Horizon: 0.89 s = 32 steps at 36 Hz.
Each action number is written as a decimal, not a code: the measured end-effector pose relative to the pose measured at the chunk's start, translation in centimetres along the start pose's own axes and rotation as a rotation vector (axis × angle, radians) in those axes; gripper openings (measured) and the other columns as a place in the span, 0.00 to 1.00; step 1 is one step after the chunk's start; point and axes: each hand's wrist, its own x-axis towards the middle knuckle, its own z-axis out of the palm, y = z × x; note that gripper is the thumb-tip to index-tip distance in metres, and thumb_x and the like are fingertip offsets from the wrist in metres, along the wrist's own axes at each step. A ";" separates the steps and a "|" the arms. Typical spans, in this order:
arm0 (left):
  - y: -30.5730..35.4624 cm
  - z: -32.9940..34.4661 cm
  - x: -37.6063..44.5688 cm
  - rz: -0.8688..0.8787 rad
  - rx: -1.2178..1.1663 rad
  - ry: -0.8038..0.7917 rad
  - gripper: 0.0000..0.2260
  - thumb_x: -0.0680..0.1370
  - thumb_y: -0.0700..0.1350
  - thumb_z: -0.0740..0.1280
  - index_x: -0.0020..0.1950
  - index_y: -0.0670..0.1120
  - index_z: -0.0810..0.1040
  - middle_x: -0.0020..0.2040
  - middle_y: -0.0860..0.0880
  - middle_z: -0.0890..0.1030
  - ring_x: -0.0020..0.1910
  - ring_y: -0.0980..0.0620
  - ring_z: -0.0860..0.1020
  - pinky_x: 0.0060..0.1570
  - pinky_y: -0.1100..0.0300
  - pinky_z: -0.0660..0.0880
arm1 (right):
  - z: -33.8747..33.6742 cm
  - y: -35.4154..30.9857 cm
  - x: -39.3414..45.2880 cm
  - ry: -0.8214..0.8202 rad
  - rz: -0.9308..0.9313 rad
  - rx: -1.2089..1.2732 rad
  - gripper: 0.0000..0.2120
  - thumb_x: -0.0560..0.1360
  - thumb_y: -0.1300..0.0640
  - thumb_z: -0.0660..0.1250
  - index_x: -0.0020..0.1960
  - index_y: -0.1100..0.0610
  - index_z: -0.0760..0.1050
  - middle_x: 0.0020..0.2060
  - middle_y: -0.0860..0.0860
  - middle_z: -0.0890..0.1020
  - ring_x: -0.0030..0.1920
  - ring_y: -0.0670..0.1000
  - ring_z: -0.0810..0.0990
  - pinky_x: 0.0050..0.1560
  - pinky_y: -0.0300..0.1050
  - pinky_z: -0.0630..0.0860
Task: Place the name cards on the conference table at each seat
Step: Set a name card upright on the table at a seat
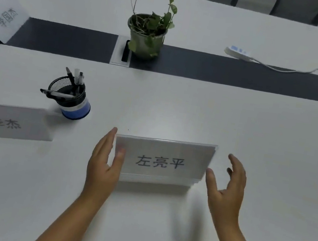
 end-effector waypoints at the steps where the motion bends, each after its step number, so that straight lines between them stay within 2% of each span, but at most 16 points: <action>1: 0.3 0.4 0.1 0.002 0.007 0.004 0.23 0.72 0.50 0.56 0.68 0.52 0.63 0.63 0.62 0.66 0.65 0.55 0.67 0.64 0.60 0.64 | -0.2 0.0 0.9 -0.083 0.073 0.019 0.32 0.66 0.42 0.61 0.67 0.51 0.62 0.61 0.40 0.64 0.63 0.43 0.64 0.62 0.39 0.62; 3: 0.6 0.8 0.2 -0.012 0.019 0.033 0.23 0.72 0.51 0.55 0.67 0.49 0.66 0.63 0.57 0.68 0.64 0.57 0.67 0.62 0.63 0.63 | -0.1 0.0 2.2 -0.260 0.107 0.065 0.28 0.68 0.45 0.59 0.67 0.46 0.60 0.63 0.38 0.64 0.64 0.41 0.63 0.65 0.39 0.61; 4: 0.8 0.8 0.1 -0.018 0.031 0.045 0.22 0.72 0.51 0.55 0.66 0.50 0.67 0.63 0.56 0.69 0.64 0.57 0.67 0.60 0.66 0.63 | 0.0 0.0 2.7 -0.312 0.085 0.072 0.26 0.68 0.46 0.58 0.66 0.46 0.61 0.62 0.39 0.66 0.64 0.41 0.64 0.65 0.36 0.62; 7: 1.6 0.7 -0.1 -0.029 0.069 0.067 0.13 0.75 0.50 0.60 0.58 0.60 0.68 0.61 0.56 0.71 0.61 0.57 0.68 0.50 0.81 0.63 | 0.5 0.4 3.5 -0.340 0.047 0.118 0.21 0.70 0.47 0.60 0.63 0.47 0.67 0.59 0.38 0.71 0.59 0.34 0.68 0.56 0.20 0.63; 8: 2.1 0.8 -0.2 -0.021 0.081 0.076 0.12 0.76 0.48 0.61 0.55 0.64 0.67 0.61 0.56 0.71 0.60 0.57 0.68 0.49 0.80 0.64 | 0.6 0.4 3.6 -0.337 0.040 0.140 0.18 0.71 0.48 0.61 0.60 0.44 0.68 0.58 0.36 0.71 0.57 0.28 0.68 0.53 0.18 0.63; 11: 3.6 1.1 -0.4 0.047 0.115 0.128 0.15 0.73 0.51 0.58 0.53 0.71 0.65 0.60 0.60 0.72 0.60 0.60 0.69 0.58 0.66 0.65 | -0.1 0.3 4.0 -0.293 -0.003 0.198 0.16 0.70 0.49 0.63 0.58 0.42 0.69 0.55 0.31 0.70 0.53 0.19 0.64 0.49 0.18 0.66; 13: 5.2 1.5 -0.5 0.072 0.095 0.155 0.15 0.71 0.53 0.57 0.55 0.70 0.65 0.56 0.71 0.73 0.56 0.67 0.71 0.56 0.66 0.67 | -1.2 -0.1 4.7 -0.254 -0.037 0.230 0.17 0.70 0.49 0.65 0.59 0.44 0.70 0.55 0.32 0.71 0.54 0.20 0.64 0.47 0.17 0.65; 15: 6.7 2.4 -0.4 0.107 0.034 0.159 0.14 0.75 0.50 0.61 0.59 0.65 0.67 0.48 0.81 0.71 0.50 0.79 0.70 0.47 0.75 0.69 | -2.7 -0.6 5.7 -0.204 -0.090 0.247 0.18 0.68 0.44 0.63 0.57 0.42 0.70 0.55 0.33 0.71 0.55 0.22 0.65 0.51 0.17 0.63; 16: 7.3 3.0 -0.4 0.127 0.015 0.160 0.15 0.77 0.47 0.61 0.62 0.60 0.67 0.46 0.82 0.71 0.47 0.82 0.69 0.42 0.79 0.69 | -3.6 -0.8 6.3 -0.182 -0.103 0.265 0.19 0.66 0.41 0.61 0.57 0.41 0.69 0.55 0.33 0.72 0.55 0.23 0.66 0.51 0.17 0.64; 18: 9.1 4.7 -0.1 0.171 0.026 0.152 0.17 0.77 0.42 0.58 0.66 0.54 0.66 0.51 0.75 0.71 0.45 0.84 0.68 0.37 0.85 0.67 | -5.6 -1.1 7.8 -0.142 -0.085 0.325 0.21 0.66 0.41 0.61 0.58 0.41 0.68 0.55 0.32 0.71 0.53 0.25 0.70 0.48 0.18 0.68; 19: 10.2 5.8 0.0 0.194 0.046 0.134 0.18 0.77 0.42 0.57 0.66 0.54 0.65 0.53 0.71 0.69 0.45 0.84 0.67 0.37 0.86 0.66 | -6.7 -1.1 8.6 -0.119 -0.068 0.353 0.21 0.67 0.43 0.62 0.59 0.42 0.67 0.54 0.32 0.71 0.51 0.26 0.72 0.45 0.19 0.70; 21: 11.8 8.4 0.3 0.251 0.091 0.050 0.20 0.77 0.42 0.57 0.65 0.59 0.59 0.53 0.71 0.65 0.47 0.82 0.68 0.42 0.85 0.67 | -9.0 -0.4 10.2 -0.064 -0.045 0.371 0.19 0.70 0.48 0.62 0.61 0.44 0.66 0.52 0.30 0.70 0.48 0.27 0.73 0.42 0.20 0.72; 23: 13.2 11.6 0.5 0.280 0.121 -0.115 0.27 0.76 0.42 0.60 0.63 0.66 0.51 0.56 0.73 0.61 0.54 0.74 0.69 0.55 0.73 0.70 | -11.2 1.2 12.0 -0.006 -0.029 0.362 0.17 0.75 0.54 0.60 0.63 0.46 0.64 0.51 0.30 0.69 0.47 0.23 0.71 0.40 0.19 0.70; 25: 13.6 15.4 0.6 0.290 0.144 -0.285 0.32 0.76 0.40 0.61 0.61 0.69 0.44 0.61 0.74 0.53 0.67 0.62 0.64 0.66 0.60 0.66 | -13.5 3.5 13.6 0.038 0.012 0.352 0.16 0.77 0.58 0.55 0.64 0.47 0.63 0.52 0.31 0.69 0.46 0.21 0.69 0.40 0.18 0.68; 28: 12.9 21.4 0.3 0.227 0.117 -0.432 0.33 0.77 0.38 0.58 0.60 0.68 0.39 0.65 0.68 0.50 0.72 0.55 0.59 0.67 0.65 0.57 | -16.4 7.4 15.5 0.088 0.094 0.324 0.17 0.77 0.57 0.57 0.65 0.46 0.63 0.53 0.31 0.69 0.46 0.21 0.68 0.42 0.21 0.67; 32: 10.4 27.9 0.0 0.079 0.103 -0.504 0.31 0.77 0.36 0.55 0.70 0.57 0.41 0.67 0.63 0.53 0.73 0.53 0.58 0.64 0.68 0.55 | -18.7 11.9 16.3 0.091 0.197 0.291 0.18 0.76 0.58 0.59 0.64 0.46 0.63 0.56 0.34 0.70 0.50 0.25 0.69 0.44 0.21 0.66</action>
